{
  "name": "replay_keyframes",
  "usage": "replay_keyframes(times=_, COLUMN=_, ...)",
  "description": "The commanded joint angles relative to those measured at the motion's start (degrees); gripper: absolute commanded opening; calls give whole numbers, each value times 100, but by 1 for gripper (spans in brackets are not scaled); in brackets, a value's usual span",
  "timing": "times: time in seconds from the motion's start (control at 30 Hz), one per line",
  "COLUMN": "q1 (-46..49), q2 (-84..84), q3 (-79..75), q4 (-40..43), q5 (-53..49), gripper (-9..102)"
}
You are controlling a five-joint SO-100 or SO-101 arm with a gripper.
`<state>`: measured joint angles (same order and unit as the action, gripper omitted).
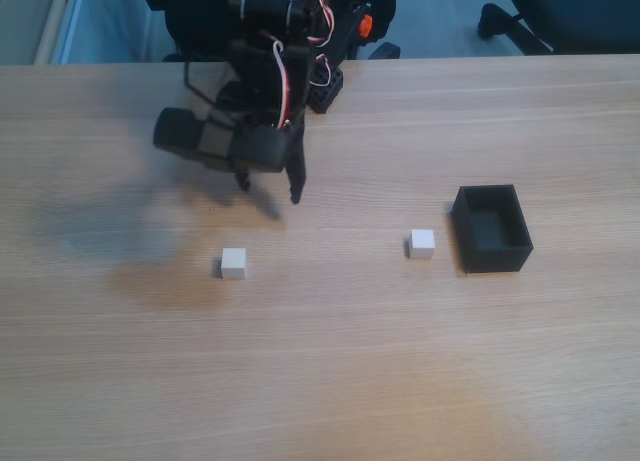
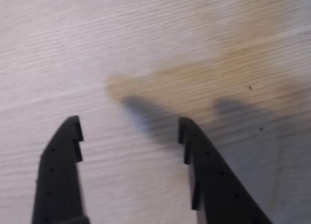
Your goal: Pick blocks and place them in the box.
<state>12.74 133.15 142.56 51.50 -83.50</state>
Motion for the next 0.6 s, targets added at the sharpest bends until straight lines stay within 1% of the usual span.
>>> replay_keyframes(times=0.0, q1=176, q2=-422, q3=-448, q4=-404, q5=-114, gripper=22)
replay_keyframes(times=0.33, q1=527, q2=-1740, q3=-1424, q4=-756, q5=-114, gripper=22)
replay_keyframes(times=0.57, q1=483, q2=-2303, q3=-1890, q4=-826, q5=88, gripper=22)
